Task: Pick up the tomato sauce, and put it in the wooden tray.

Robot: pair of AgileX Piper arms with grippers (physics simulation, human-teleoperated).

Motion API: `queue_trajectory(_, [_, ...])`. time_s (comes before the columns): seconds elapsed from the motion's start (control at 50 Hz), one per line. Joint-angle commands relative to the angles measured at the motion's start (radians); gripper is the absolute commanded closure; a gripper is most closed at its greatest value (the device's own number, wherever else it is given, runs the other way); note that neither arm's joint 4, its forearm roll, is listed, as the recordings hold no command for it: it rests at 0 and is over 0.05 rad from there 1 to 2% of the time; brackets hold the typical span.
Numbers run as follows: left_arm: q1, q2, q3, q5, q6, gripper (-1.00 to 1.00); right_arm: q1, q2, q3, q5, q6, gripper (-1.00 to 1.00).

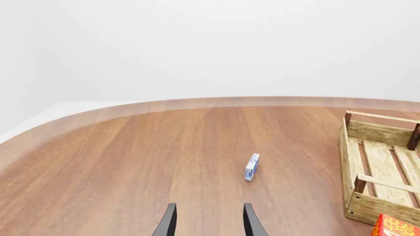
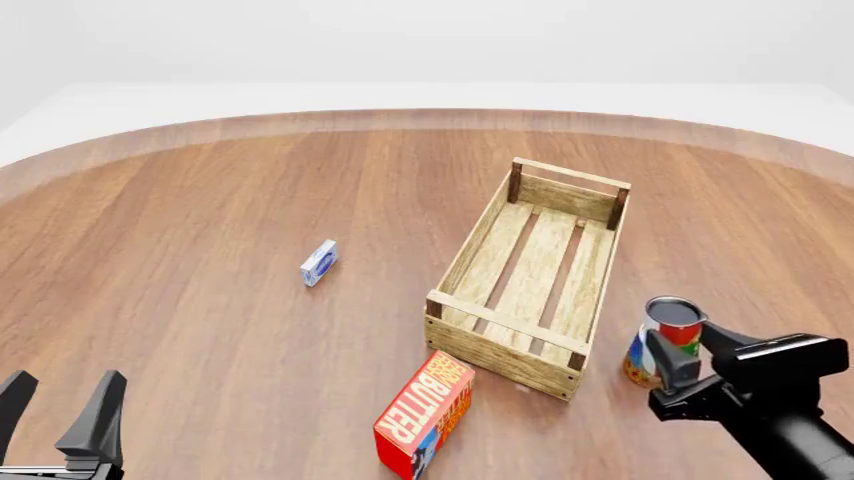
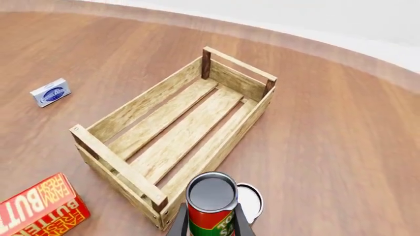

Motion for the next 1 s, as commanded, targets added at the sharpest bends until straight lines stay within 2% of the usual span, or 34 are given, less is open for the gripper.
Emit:
queue_trajectory(0.02, [0.000,0.000,0.000,0.000,0.000,-1.00,0.005,-0.050,-0.030,0.047,0.010,1.00])
queue_trajectory(0.32, [0.000,0.000,0.000,0.000,0.000,-1.00,0.012,-0.020,-0.050,0.023,0.002,1.00])
queue_trajectory(1.0, [0.000,0.000,0.000,0.000,0.000,-1.00,0.029,0.147,-0.145,-0.050,-0.033,1.00])
